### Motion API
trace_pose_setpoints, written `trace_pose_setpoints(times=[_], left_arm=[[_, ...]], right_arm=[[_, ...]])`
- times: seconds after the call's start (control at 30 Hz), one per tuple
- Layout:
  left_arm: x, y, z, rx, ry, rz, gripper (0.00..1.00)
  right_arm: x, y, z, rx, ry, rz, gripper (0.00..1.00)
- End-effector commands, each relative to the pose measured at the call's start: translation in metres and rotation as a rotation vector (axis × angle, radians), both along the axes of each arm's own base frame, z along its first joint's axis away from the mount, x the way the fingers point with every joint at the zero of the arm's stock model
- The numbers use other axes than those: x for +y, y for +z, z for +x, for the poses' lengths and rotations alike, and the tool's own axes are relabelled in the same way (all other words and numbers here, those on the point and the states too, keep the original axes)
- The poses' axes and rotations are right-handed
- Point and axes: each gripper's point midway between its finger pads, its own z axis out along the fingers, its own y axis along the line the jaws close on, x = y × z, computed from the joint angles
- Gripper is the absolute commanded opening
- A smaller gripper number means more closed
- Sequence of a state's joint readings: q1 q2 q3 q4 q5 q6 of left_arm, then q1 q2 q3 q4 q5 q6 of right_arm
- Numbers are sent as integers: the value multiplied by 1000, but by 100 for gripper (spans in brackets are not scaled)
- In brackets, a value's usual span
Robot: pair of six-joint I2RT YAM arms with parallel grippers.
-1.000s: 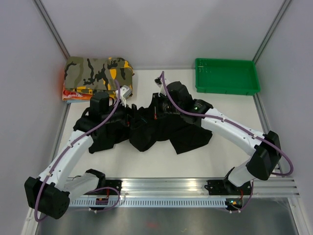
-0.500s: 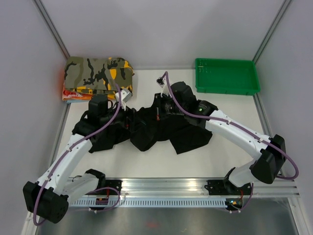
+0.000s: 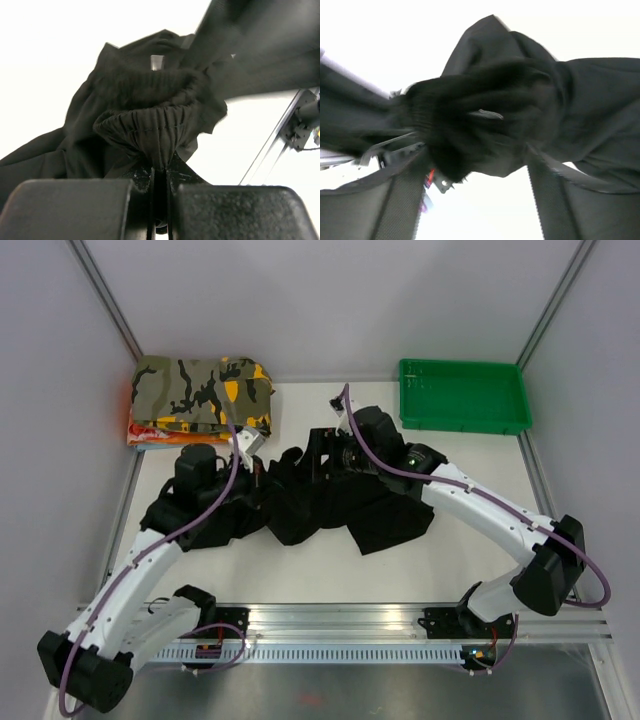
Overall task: Fold and stack the trousers
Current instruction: Flatten the trousers out
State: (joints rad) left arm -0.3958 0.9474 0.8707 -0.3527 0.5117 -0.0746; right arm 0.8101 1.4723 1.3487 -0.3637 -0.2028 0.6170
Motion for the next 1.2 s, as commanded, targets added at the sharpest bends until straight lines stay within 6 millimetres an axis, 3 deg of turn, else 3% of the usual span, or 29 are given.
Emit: trace_pose_setpoints(times=[0.0,0.17,0.33,0.47,0.63,0.9,1.03,1.17], left_arm=[[12,25,-11,-79,78,-75,2],[3,12,-40,-25,-19,-131,2],[-1,12,-52,-21,-87,-134,2],[1,13,-50,-33,-77,-123,2],[-2,19,-50,-57,-98,-135,2],[-9,9,-50,-13,-147,-132,2],[-11,5,-47,-3,-147,-131,2],[-10,6,-44,-7,-139,-128,2]], right_arm=[[-30,13,28,3,-183,17,89],[-38,34,44,-53,-239,98,98],[-18,23,53,-29,-198,111,98],[2,19,52,15,-135,171,98],[5,-17,44,86,-126,165,97],[30,-2,31,86,-49,281,91],[47,-4,17,109,-2,294,83],[59,-17,9,148,27,275,54]])
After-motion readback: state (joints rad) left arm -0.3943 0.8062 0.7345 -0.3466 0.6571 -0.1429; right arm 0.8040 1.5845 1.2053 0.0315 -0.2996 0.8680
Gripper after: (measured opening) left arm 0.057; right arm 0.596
